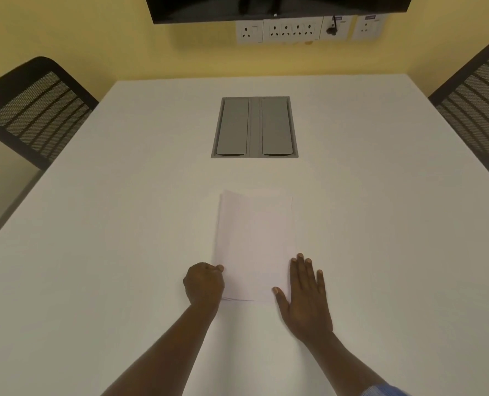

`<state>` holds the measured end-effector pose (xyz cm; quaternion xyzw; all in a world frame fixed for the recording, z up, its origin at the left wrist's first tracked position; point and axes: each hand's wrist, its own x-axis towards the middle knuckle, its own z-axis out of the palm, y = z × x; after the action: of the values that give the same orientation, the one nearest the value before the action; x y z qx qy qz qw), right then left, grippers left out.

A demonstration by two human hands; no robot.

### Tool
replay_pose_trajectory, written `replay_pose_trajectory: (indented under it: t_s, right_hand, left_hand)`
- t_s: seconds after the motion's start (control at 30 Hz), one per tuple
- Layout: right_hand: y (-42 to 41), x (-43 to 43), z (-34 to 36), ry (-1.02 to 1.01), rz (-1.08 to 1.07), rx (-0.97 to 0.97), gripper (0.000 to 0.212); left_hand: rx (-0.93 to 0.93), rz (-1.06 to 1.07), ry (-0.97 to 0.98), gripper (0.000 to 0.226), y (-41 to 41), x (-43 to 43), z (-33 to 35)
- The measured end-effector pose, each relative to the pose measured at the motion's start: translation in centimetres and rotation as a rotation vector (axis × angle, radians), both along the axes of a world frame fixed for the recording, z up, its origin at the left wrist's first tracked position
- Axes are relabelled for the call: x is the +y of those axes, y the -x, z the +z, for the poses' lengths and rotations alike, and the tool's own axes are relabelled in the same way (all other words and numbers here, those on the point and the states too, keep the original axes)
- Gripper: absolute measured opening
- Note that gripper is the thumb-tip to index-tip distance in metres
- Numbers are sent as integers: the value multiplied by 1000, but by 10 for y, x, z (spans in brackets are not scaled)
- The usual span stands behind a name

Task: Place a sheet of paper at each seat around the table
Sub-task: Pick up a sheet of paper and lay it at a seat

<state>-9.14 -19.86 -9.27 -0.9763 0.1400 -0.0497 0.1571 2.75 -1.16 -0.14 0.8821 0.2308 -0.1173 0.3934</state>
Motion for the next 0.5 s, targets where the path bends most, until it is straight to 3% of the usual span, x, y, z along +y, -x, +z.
replay_pose_trajectory:
  t_s: [0.27, 0.5]
  right_hand:
    - [0, -1, 1, 3, 1, 31, 76]
    - [-1, -3, 14, -99, 14, 69, 89]
  left_hand:
    - [-124, 47, -4, 3, 3, 6, 5]
    - [-182, 49, 17, 13, 5, 21, 22]
